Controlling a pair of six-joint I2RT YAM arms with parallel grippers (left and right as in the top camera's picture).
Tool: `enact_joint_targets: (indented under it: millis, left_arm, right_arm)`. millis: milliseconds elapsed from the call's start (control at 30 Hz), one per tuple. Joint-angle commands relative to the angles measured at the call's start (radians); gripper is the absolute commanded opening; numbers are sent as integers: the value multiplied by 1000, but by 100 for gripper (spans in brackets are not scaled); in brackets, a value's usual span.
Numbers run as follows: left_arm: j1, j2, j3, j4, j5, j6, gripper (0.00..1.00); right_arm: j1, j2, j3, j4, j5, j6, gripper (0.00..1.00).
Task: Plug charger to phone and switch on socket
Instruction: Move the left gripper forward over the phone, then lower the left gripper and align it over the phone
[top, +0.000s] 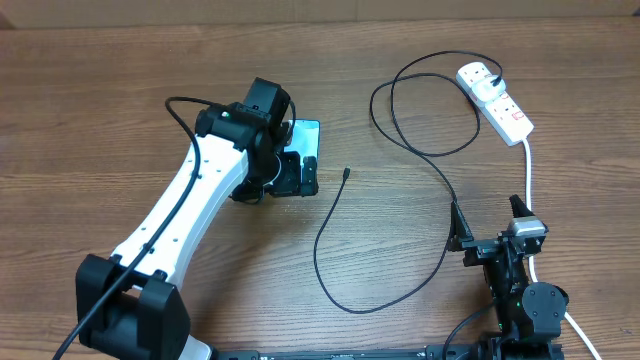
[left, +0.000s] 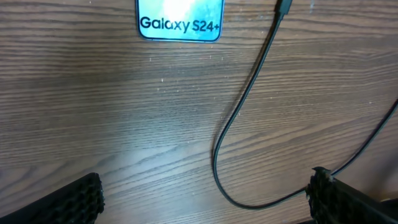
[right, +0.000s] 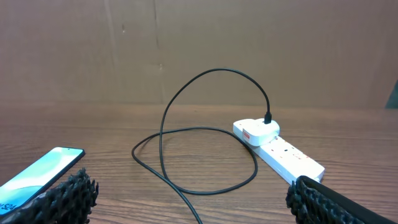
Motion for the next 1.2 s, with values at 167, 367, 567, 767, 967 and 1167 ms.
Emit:
enact_joint_targets:
  millis: [167, 367, 567, 767, 967, 1167]
  left_arm:
    - [-52, 5, 19, 11, 26, 58, 100]
    - [-135, 5, 19, 79, -27, 57, 100]
    - [-149, 5, 19, 112, -23, 57, 100]
    - [-149, 6, 19, 143, -34, 56, 100]
    - [-147, 10, 19, 202, -276, -108, 100]
    - [-147, 16, 19, 274, -352, -160, 100]
  right_arm:
    - [-2, -11, -10, 3, 10, -2, 100]
    - [-2, -11, -10, 3, 10, -2, 100]
    - [-2, -11, -10, 3, 10, -2, 100]
    - [-2, -11, -10, 3, 10, -2, 100]
    - [-2, -11, -10, 3, 10, -2, 100]
    - [-2, -11, -10, 3, 10, -2, 100]
